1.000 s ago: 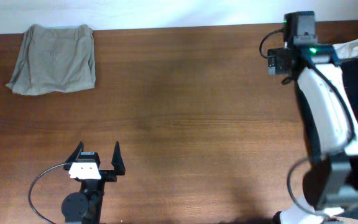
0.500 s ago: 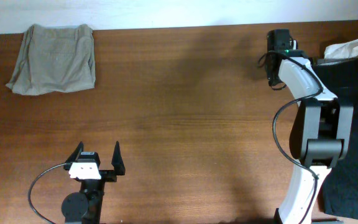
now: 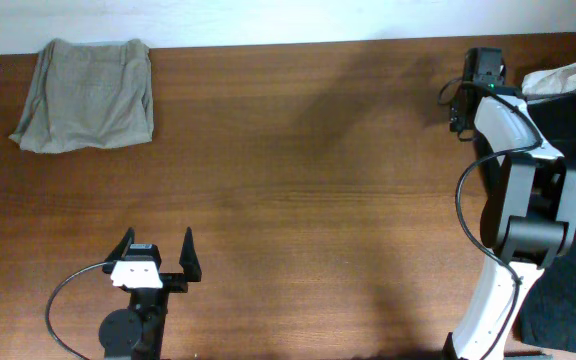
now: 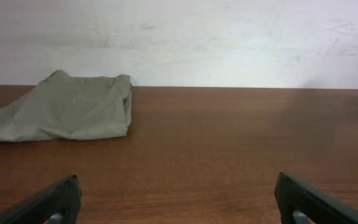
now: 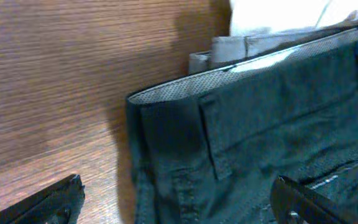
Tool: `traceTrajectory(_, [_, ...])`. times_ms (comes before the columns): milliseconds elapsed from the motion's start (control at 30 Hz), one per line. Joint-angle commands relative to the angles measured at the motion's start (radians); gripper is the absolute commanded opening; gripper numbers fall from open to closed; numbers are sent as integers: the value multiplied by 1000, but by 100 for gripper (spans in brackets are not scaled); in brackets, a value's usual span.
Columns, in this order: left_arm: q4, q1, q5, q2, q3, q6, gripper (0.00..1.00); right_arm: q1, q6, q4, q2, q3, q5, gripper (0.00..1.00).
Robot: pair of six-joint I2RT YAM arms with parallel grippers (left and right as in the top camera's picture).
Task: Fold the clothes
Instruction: 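Reach the right gripper to the black garment on the right stack and grasp it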
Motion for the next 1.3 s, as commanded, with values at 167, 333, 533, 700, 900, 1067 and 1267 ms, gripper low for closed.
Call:
traceTrajectory(167, [-1, 6, -7, -7, -5, 16, 99, -10, -7, 26, 62, 13, -6, 99])
traceTrajectory(333, [-2, 6, -7, -7, -5, 16, 99, -26, -15, 41, 74, 12, -6, 97])
traceTrajectory(533, [-2, 6, -7, -7, -5, 16, 99, -35, -19, 55, 95, 12, -6, 94])
traceTrajectory(700, [-1, 6, -7, -7, -5, 16, 99, -35, -21, 55, 113, 12, -5, 88])
traceTrajectory(900, [-2, 6, -7, -7, -5, 16, 99, -35, -17, 56, 117, 12, 25, 64])
traceTrajectory(1067, [-2, 6, -7, -7, -5, 16, 99, -35, -14, 56, 117, 13, 24, 52])
traceTrajectory(1267, [-1, 6, -7, -7, -5, 16, 99, -35, -13, 63, 115, 15, 24, 35])
